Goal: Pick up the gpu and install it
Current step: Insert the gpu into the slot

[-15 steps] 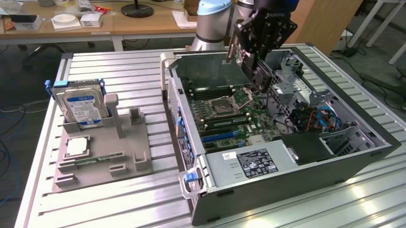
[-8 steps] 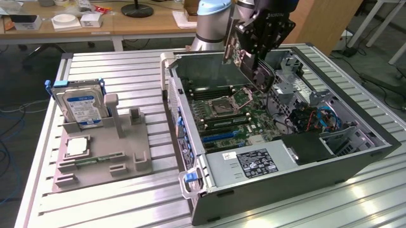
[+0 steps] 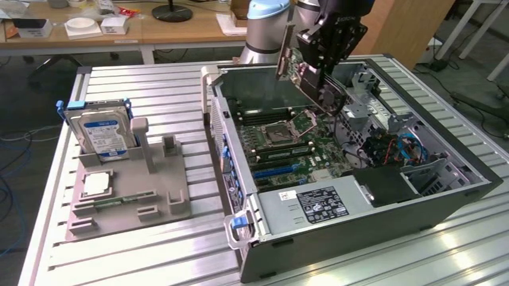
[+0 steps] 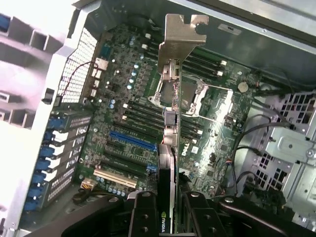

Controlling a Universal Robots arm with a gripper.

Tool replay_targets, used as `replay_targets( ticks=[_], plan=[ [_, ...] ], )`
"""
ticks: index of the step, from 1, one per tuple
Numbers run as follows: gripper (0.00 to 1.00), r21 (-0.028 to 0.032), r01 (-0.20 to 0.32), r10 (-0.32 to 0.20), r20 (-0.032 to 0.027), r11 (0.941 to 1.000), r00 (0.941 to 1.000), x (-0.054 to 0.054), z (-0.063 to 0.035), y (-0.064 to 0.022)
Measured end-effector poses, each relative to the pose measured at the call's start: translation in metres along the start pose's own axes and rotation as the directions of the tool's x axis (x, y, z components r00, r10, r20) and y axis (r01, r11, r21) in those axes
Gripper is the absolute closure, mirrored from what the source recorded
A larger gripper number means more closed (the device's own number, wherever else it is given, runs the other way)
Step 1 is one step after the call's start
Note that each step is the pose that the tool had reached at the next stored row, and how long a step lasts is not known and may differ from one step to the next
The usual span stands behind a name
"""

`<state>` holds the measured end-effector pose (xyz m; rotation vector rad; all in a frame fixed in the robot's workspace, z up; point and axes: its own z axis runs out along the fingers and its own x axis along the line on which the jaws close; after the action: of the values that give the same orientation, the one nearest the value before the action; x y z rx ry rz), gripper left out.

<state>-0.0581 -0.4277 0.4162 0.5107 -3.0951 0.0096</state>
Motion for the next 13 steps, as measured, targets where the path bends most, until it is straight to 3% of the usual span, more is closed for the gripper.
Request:
replay_targets(
  ticks=[6, 13],
  plan=[
    [0.74, 0.0004, 0.080, -0.080, 0.0005, 0.9968, 0.9968, 0.0003, 0.0001, 0.0001],
    [0.74, 0.0009, 0.165, -0.165, 0.0009, 0.9863, 0.9863, 0.0007, 0.0001, 0.0001]
  ],
)
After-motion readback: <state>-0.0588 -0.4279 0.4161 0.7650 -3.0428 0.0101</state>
